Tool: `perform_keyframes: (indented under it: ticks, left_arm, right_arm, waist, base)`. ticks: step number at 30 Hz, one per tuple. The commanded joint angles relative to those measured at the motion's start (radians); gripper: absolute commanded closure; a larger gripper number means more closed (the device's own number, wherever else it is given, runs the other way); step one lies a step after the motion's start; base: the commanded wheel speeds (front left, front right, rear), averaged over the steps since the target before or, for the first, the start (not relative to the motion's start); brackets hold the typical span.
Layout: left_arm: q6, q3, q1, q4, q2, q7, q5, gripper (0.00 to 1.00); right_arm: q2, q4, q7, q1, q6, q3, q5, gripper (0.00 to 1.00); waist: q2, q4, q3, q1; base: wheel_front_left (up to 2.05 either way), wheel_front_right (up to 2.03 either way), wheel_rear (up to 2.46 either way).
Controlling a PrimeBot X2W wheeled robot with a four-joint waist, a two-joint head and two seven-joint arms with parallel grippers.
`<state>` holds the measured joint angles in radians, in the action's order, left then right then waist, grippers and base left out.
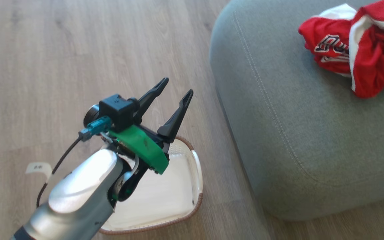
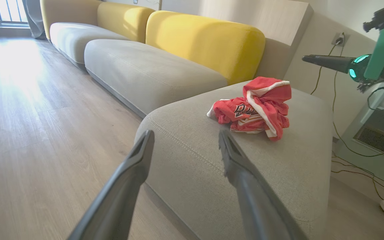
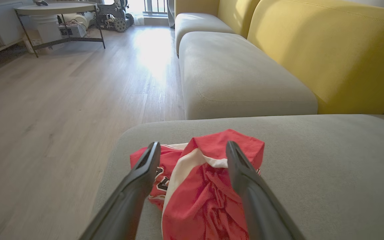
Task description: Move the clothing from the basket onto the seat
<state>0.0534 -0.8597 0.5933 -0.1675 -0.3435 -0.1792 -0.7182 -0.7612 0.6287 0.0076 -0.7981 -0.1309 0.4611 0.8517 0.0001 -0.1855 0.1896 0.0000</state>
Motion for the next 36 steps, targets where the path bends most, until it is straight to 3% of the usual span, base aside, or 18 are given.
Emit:
perform_keyframes:
  ticks: [1, 11, 21, 28, 36]
  left_arm:
    - [0.010, 0.053, 0.012, 0.029, -0.032, -0.017, -0.008, 0.00]
    - [0.068, 0.111, -0.065, 0.035, -0.071, -0.051, -0.032, 0.00]
    - [0.121, 0.166, -0.151, 0.050, -0.105, -0.071, -0.039, 0.00]
    - [0.170, 0.235, -0.236, 0.058, -0.117, -0.080, -0.041, 0.00]
    - [0.211, 0.340, -0.359, 0.101, -0.102, -0.082, 0.002, 0.00]
  right_arm:
    - [-0.040, -0.055, -0.026, 0.036, 0.000, -0.024, -0.005, 0.00]
    - [0.013, -0.249, -0.072, 0.226, 0.000, -0.204, -0.084, 0.00]
    - [0.193, -0.477, -0.040, 0.490, 0.000, -0.435, -0.241, 0.00]
    - [0.338, -0.617, -0.035, 0.621, 0.000, -0.471, -0.342, 0.00]
    - [0.448, -0.668, -0.082, 0.722, 0.000, -0.480, -0.393, 0.00]
  waist:
    - [-0.0001, 0.027, -0.031, 0.0000]
    - [-0.0001, 0.098, -0.106, 0.0000]
    - [-0.0001, 0.164, -0.146, 0.0000]
    - [-0.0001, 0.180, -0.169, 0.0000]
    - [-0.0001, 0.190, -0.187, 0.0000]
  base:
    - [0.00, 0.00, 0.00]
    - [0.00, 0.00, 0.00]
    - [0.00, 0.00, 0.00]
    - [0.00, 0.00, 0.00]
    - [0.00, 0.00, 0.00]
